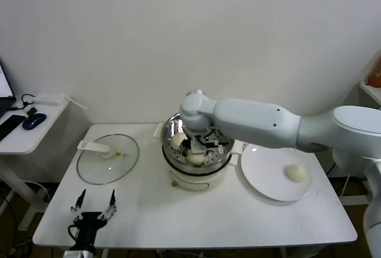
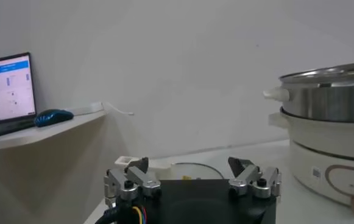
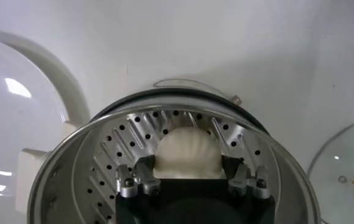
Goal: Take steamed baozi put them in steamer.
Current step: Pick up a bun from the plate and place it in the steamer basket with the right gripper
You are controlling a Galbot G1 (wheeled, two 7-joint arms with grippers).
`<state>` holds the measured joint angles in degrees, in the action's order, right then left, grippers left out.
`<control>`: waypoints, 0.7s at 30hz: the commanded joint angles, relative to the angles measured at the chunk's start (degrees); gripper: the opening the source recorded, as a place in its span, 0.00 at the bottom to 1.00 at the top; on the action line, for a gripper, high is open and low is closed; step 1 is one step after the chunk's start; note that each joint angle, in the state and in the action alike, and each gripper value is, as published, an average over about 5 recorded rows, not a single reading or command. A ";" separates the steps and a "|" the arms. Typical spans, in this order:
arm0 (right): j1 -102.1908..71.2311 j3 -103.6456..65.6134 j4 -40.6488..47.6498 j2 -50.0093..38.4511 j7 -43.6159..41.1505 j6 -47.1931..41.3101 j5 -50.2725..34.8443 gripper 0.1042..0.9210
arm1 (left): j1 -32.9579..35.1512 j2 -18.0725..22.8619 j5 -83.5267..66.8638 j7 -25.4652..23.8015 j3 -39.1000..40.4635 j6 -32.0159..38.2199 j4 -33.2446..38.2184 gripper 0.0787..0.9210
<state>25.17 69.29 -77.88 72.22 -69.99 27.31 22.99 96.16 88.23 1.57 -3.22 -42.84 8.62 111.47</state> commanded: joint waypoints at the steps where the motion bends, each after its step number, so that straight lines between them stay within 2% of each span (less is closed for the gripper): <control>1: -0.32 0.80 0.14 0.38 -0.10 -0.39 -1.09 0.76 | -0.23 0.03 -0.02 0.02 0.10 -0.04 -0.11 0.88; 12: -0.52 0.86 -0.47 -0.46 0.27 -0.43 -1.42 0.76 | -0.13 -0.03 -0.01 0.01 0.07 0.01 -0.19 0.88; 17: -0.38 0.75 -0.38 -0.79 0.71 -0.21 -1.60 0.85 | -0.03 0.03 0.00 0.02 0.09 0.05 -0.12 0.88; 21: 0.35 0.07 -0.10 -1.07 0.64 0.12 -2.39 0.88 | 0.01 0.03 0.01 0.02 0.09 0.11 -0.12 0.88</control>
<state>25.00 69.87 -78.19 71.27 -69.57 27.19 21.52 96.12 88.24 1.56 -3.19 -42.77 8.68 111.31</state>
